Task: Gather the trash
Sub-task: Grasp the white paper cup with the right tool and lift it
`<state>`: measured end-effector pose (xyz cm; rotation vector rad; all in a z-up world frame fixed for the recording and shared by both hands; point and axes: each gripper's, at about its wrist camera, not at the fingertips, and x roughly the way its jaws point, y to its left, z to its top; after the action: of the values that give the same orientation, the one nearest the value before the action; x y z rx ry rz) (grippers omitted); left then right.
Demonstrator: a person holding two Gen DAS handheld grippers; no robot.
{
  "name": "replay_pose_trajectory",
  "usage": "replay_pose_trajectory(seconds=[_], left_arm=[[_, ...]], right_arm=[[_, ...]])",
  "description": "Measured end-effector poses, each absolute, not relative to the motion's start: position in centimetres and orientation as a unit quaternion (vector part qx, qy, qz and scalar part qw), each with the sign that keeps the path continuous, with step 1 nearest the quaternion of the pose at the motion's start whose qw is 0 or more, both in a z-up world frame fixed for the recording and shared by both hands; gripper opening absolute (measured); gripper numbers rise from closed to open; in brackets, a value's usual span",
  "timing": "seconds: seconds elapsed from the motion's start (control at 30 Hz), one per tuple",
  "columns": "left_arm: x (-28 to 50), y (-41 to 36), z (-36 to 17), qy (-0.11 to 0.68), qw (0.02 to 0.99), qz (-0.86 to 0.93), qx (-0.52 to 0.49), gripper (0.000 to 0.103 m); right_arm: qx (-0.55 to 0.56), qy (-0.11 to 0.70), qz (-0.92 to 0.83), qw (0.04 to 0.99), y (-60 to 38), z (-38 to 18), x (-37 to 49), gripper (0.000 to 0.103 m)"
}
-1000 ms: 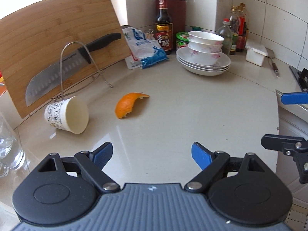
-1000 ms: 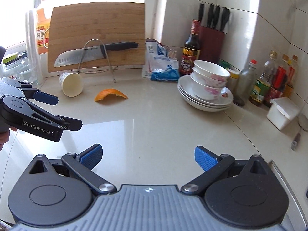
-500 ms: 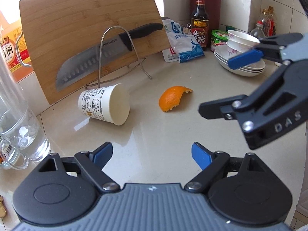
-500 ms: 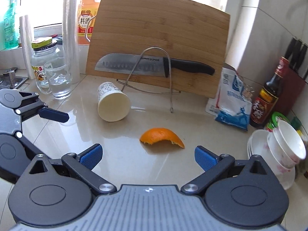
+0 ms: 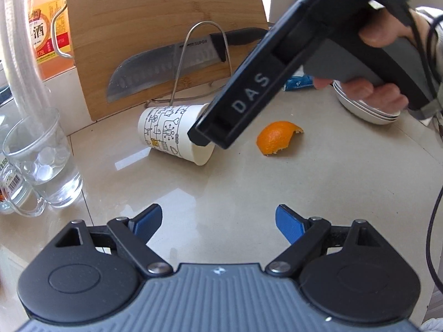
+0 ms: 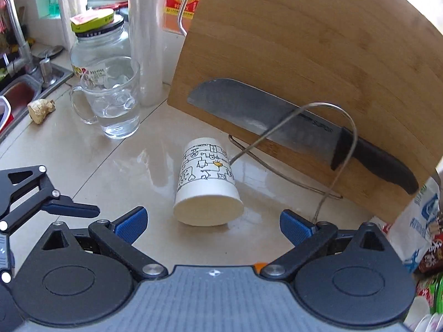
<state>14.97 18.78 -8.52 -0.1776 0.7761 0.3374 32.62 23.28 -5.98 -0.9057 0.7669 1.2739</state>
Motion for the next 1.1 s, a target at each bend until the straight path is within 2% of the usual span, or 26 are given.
replay_pose_trajectory(seconds=[0.23, 0.5, 0.57, 0.9, 1.1], left_arm=[[14.6, 19.4, -8.5, 0.361, 0.911, 0.169, -0.106, 0.089], [14.9, 19.5, -8.5, 0.352, 0.915, 0.164, -0.107, 0.089], [14.9, 19.6, -8.6, 0.353, 0.915, 0.165, -0.105, 0.089], [15.0, 20.0, -9.4, 0.367, 0.909, 0.173, -0.097, 0.089], [16.2, 19.9, -9.0, 0.363, 0.915, 0.157, -0.082, 0.089]], right_arm=[[-0.439, 0.352, 0.558, 0.610, 28.3, -7.7, 32.4, 0.099], [-0.462, 0.371, 0.551, 0.587, 30.0, -9.6, 32.3, 0.078], [-0.464, 0.371, 0.549, 0.587, 30.0, -9.8, 32.2, 0.067], [-0.437, 0.383, 0.545, 0.605, 28.6, -9.3, 33.0, 0.066], [-0.382, 0.398, 0.549, 0.628, 26.6, -7.6, 34.4, 0.066]])
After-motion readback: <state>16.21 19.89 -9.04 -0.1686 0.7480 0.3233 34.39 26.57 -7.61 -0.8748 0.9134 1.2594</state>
